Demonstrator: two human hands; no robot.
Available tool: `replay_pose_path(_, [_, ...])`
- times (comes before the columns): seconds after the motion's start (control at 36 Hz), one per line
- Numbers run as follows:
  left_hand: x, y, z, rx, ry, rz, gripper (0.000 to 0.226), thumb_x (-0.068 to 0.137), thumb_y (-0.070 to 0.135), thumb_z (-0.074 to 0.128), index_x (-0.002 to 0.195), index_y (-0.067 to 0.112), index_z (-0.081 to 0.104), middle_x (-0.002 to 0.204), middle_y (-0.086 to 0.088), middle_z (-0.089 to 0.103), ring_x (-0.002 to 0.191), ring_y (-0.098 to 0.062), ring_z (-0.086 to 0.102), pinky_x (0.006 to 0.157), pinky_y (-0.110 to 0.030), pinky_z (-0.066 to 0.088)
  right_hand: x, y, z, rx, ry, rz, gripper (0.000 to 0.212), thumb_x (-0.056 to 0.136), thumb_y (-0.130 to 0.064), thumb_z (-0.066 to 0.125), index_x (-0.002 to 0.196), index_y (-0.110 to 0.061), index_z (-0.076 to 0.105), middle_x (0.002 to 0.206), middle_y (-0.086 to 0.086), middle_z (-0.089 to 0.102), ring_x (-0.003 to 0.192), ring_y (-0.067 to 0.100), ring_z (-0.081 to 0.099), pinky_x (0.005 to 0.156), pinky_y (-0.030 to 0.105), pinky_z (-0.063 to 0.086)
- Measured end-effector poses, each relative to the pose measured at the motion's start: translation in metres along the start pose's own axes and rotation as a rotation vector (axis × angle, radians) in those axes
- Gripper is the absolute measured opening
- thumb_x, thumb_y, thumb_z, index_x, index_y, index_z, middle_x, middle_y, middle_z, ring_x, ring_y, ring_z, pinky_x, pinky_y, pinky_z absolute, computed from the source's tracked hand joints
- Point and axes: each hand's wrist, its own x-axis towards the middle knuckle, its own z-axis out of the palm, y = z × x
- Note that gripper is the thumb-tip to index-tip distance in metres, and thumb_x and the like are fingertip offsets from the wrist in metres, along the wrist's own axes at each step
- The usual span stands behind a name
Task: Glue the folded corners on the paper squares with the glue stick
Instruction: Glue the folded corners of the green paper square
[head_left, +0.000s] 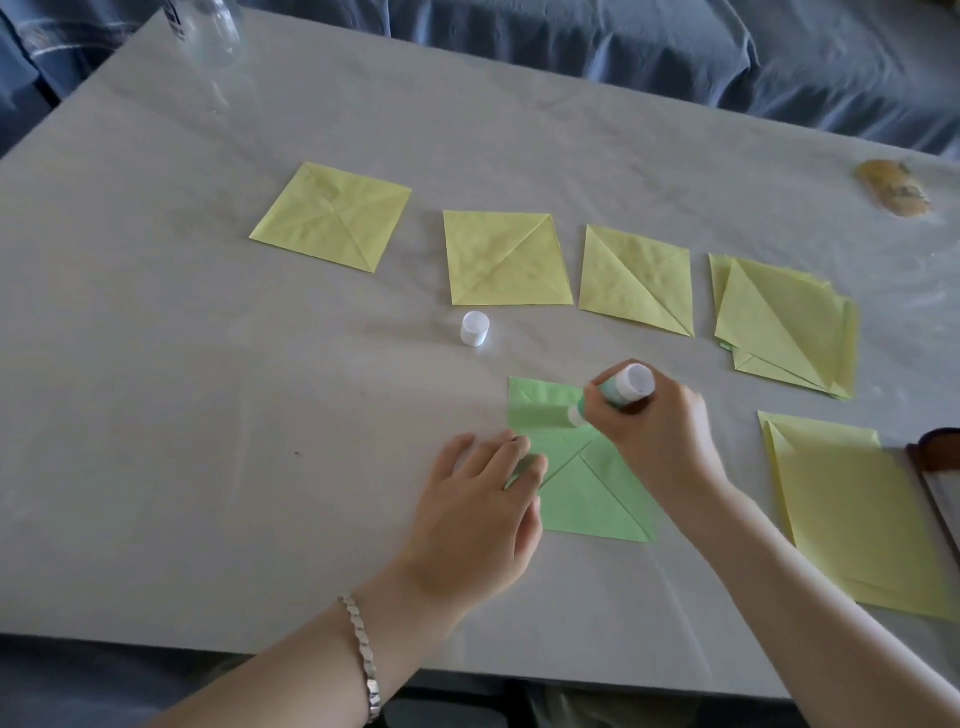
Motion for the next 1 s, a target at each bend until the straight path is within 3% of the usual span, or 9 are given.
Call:
replay_pose_path(0.17, [-0.001, 0.000, 0.001, -0.003, 0.030, 0.001, 0.028, 0.081, 0.024, 0.050, 0.096, 0.014, 0.072, 0.100, -0.002, 0.068, 0.099, -0.018, 0.061, 0.093, -0.037, 0.040, -0.007, 0.017, -0.026, -0.056, 0.066, 0.062, 0.008, 0.077, -0.020, 0.067, 0.074, -0.012, 0.065, 0.067, 0.005, 0.065, 0.055, 0.009, 0.050, 0.049, 0.011, 0.037])
replay_pose_path(0.25, [-0.001, 0.000, -0.001, 0.006, 0.067, 0.026, 0.024, 0.083, 0.024, 0.051, 0.089, 0.013, 0.072, 0.096, -0.002, 0.069, 0.095, -0.019, 0.065, 0.088, -0.036, 0.042, -0.011, 0.010, -0.025, -0.050, 0.116, 0.005, 0.008, 0.076, -0.019, 0.067, 0.072, -0.013, 0.065, 0.065, 0.005, 0.064, 0.053, 0.015, 0.049, 0.051, 0.012, 0.037])
replay_pose_path(0.33, [-0.001, 0.000, -0.003, 0.011, 0.074, 0.040, 0.024, 0.083, 0.025, 0.053, 0.087, 0.012, 0.072, 0.094, -0.002, 0.069, 0.094, -0.020, 0.066, 0.087, -0.035, 0.043, -0.014, -0.007, -0.015, 0.022, 0.093, -0.074, 0.007, 0.073, -0.019, 0.069, 0.071, -0.015, 0.065, 0.061, 0.000, 0.063, 0.056, 0.008, 0.049, 0.050, 0.013, 0.038])
replay_pose_path(0.64, [0.000, 0.001, 0.000, 0.039, 0.118, 0.055, 0.019, 0.082, 0.022, 0.056, 0.083, 0.010, 0.071, 0.087, -0.003, 0.067, 0.081, -0.020, 0.064, 0.083, -0.030, 0.041, -0.015, -0.020, 0.028, 0.050, -0.034, -0.139, 0.020, 0.075, -0.019, 0.069, 0.072, -0.002, 0.061, 0.063, 0.013, 0.061, 0.059, 0.027, 0.051, 0.058, 0.037, 0.044])
replay_pose_path(0.89, [0.001, 0.001, -0.003, 0.036, 0.074, 0.039, 0.020, 0.081, 0.024, 0.055, 0.083, 0.011, 0.071, 0.086, -0.003, 0.067, 0.077, -0.019, 0.063, 0.082, -0.030, 0.041, -0.018, 0.005, 0.000, 0.036, 0.000, -0.015, 0.012, 0.074, -0.019, 0.070, 0.071, -0.010, 0.062, 0.058, 0.004, 0.059, 0.051, 0.009, 0.043, 0.048, 0.022, 0.038])
replay_pose_path(1.0, [0.001, 0.002, -0.004, 0.022, 0.047, 0.028, 0.023, 0.083, 0.025, 0.054, 0.085, 0.011, 0.073, 0.087, -0.002, 0.067, 0.080, -0.018, 0.063, 0.084, -0.030, 0.040, -0.020, 0.022, -0.019, 0.027, 0.051, 0.053, 0.010, 0.074, -0.017, 0.069, 0.070, -0.010, 0.062, 0.062, 0.010, 0.061, 0.053, 0.012, 0.045, 0.050, 0.022, 0.039])
